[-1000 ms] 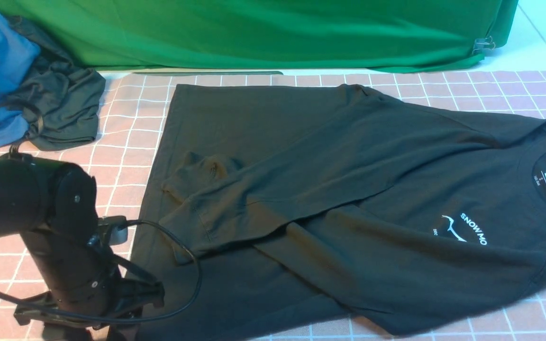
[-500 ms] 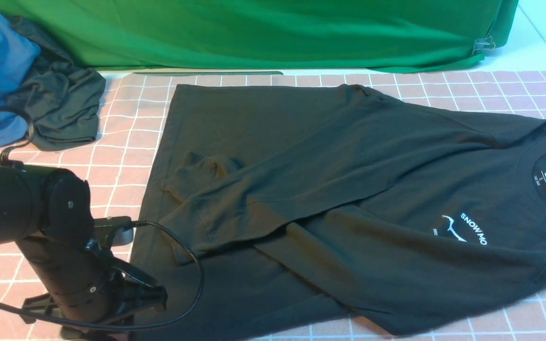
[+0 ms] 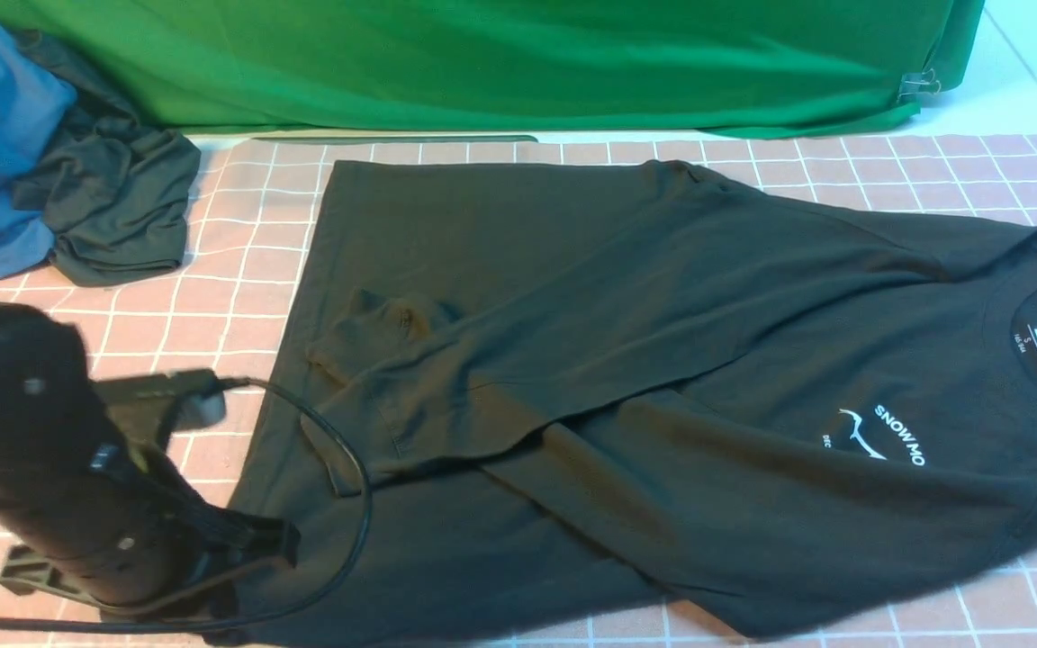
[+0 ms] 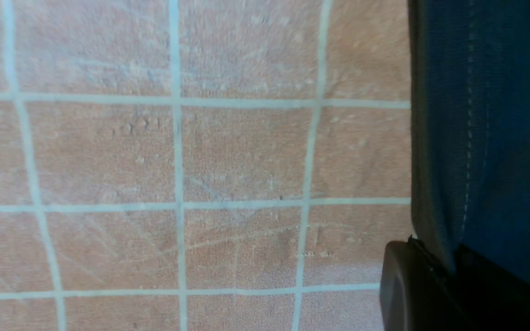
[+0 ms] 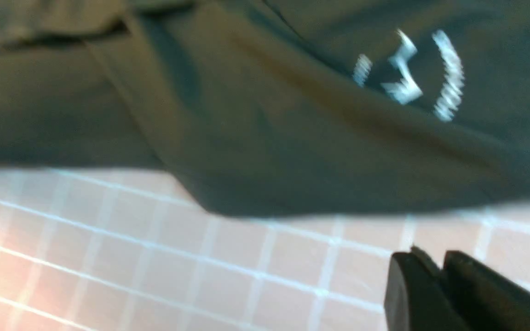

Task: Fold a long-sleeved shirt over a pink coffee tablecloth.
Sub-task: 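Grasp the near edge of the shirt at its hem and shoulder corners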

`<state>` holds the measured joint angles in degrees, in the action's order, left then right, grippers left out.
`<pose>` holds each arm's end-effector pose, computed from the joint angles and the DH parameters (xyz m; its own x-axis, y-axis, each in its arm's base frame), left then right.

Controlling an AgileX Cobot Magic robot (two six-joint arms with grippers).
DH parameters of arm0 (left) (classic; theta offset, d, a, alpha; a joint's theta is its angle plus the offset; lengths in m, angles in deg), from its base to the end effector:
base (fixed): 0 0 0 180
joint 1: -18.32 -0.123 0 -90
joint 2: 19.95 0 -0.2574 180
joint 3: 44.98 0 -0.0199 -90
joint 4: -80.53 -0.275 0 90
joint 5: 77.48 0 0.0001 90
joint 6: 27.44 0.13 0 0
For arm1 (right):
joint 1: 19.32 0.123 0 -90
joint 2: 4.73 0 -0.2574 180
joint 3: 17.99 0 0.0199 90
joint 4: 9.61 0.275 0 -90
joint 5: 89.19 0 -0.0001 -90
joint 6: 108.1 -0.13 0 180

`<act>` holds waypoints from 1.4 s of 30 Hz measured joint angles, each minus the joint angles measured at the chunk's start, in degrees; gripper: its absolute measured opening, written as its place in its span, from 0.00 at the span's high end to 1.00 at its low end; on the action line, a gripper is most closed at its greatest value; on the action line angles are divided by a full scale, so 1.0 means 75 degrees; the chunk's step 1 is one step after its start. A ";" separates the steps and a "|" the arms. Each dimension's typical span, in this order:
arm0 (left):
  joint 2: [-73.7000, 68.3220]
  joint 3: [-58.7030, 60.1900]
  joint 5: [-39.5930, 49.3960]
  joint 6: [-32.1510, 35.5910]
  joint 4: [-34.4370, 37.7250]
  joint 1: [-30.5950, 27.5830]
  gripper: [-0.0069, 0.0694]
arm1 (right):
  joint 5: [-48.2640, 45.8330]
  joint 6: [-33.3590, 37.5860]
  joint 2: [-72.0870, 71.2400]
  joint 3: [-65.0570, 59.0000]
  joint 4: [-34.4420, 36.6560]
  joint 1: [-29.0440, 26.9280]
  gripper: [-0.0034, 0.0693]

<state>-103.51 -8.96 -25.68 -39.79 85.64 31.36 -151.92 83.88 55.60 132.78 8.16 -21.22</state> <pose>0.2315 -0.0630 0.1321 -0.9908 -0.0444 -0.1278 -0.0307 0.9938 -0.1073 0.2088 0.0284 0.2590 -0.8673 -0.0321 -0.4968 -0.1541 0.9662 0.2066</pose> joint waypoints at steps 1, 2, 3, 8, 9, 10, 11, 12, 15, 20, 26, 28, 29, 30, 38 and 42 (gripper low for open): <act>0.0196 0.0000 0.0042 -0.0038 -0.0047 0.0000 0.85 | -0.0151 -0.0155 0.0179 0.0113 -0.0319 0.0000 0.78; 0.0374 0.0000 0.0094 -0.0077 -0.0113 0.0000 0.85 | -0.0253 -0.0294 0.0346 0.0167 -0.0531 0.0000 0.78; 0.0505 0.0000 0.0138 -0.0112 -0.0190 0.0000 0.85 | -0.0301 -0.0412 0.0455 0.0182 -0.0651 0.0000 0.78; 0.1027 0.0006 0.0435 -0.0423 -0.0681 0.0000 0.85 | -0.0309 -0.0850 0.1442 0.0066 -0.0853 0.0000 0.75; 0.1078 0.0006 0.0452 -0.0462 -0.0681 0.0000 0.85 | -0.0236 -0.0906 0.1603 0.0006 -0.0853 0.0000 0.72; 0.1107 0.0015 0.0452 -0.0496 -0.0681 0.0000 0.85 | -0.0135 -0.0998 0.1807 -0.0080 -0.0860 0.0000 0.68; 0.1123 0.0015 0.0460 -0.0515 -0.0681 0.0000 0.85 | 0.0004 -0.1046 0.1997 -0.0183 -0.0849 0.0000 0.63; 0.1130 0.0017 0.0460 -0.0520 -0.0681 0.0000 0.85 | 0.0155 -0.1063 0.2177 -0.0303 -0.0806 0.0000 0.56; 0.1130 0.0023 0.0446 -0.0532 -0.0681 0.0000 0.85 | 0.0581 -0.1062 0.2632 -0.0748 -0.0517 0.0000 0.39; 0.1130 0.0023 0.0427 -0.0532 -0.0681 0.0000 0.85 | 0.1651 -0.1055 0.3252 -0.1302 0.0083 0.0000 0.25; 0.1130 0.0023 0.0255 -0.0532 -0.0681 0.0000 0.85 | 0.2364 -0.1000 0.4155 -0.1317 0.0293 0.0000 0.24; 0.1130 0.0023 0.0255 -0.0532 -0.0681 0.0000 0.85 | 0.2470 -0.0977 0.4409 -0.1319 0.0323 0.0000 0.24; 0.1130 0.0023 0.0255 -0.0532 -0.0681 0.0000 0.85 | 0.2603 -0.0967 0.4568 -0.1319 0.0403 0.0000 0.24; 0.1130 0.0023 0.0255 -0.0532 -0.0681 0.0000 0.85 | 0.2751 -0.0914 0.4694 -0.1319 0.0499 0.0000 0.24; 0.1130 0.0023 0.0183 -0.0532 -0.0681 0.0000 0.85 | 0.2961 -0.0442 0.5074 -0.1230 0.0826 -0.0009 0.31; 0.1130 0.0023 0.0176 -0.0532 -0.0681 0.0000 0.85 | 0.3038 0.0271 0.5138 -0.1225 0.0818 -0.0045 0.58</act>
<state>-95.03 -8.79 -24.36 -43.78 80.53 31.36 -129.13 85.92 94.13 123.59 14.29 -21.56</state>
